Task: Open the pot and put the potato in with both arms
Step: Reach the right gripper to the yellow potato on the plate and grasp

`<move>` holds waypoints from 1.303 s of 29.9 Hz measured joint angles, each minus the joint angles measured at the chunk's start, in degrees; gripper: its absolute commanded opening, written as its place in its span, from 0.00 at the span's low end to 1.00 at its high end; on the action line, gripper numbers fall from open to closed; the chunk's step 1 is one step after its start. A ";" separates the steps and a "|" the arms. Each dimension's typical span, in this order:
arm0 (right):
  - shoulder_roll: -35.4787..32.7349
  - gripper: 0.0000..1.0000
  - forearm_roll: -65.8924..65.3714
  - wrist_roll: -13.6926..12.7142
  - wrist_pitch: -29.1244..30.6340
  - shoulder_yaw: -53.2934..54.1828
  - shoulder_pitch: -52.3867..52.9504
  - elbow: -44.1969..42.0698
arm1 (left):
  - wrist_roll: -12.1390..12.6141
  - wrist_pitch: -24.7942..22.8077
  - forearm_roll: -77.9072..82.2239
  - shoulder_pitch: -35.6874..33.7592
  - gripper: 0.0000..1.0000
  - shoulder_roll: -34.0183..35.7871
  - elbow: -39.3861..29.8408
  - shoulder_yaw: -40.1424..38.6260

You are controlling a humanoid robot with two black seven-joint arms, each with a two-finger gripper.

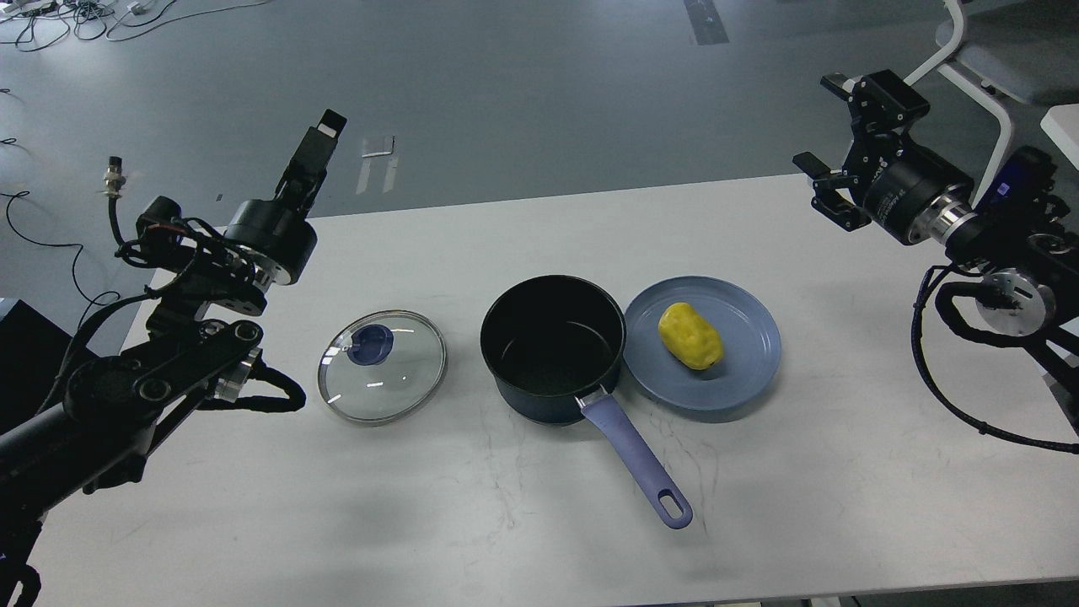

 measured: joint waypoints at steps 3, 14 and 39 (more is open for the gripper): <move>-3.03 1.00 -13.83 2.90 0.12 -4.34 0.50 3.18 | 4.07 -5.51 -4.36 -1.21 0.98 -0.66 -3.40 -2.95; -5.32 1.00 -48.80 6.52 -2.49 -22.99 5.31 4.41 | 23.33 -14.08 -20.35 -0.55 0.98 -4.09 -4.13 -13.44; 5.47 0.42 -56.91 6.23 -7.29 -38.93 12.30 -7.95 | 20.97 -15.92 -20.08 1.06 0.98 -0.88 -4.21 -12.44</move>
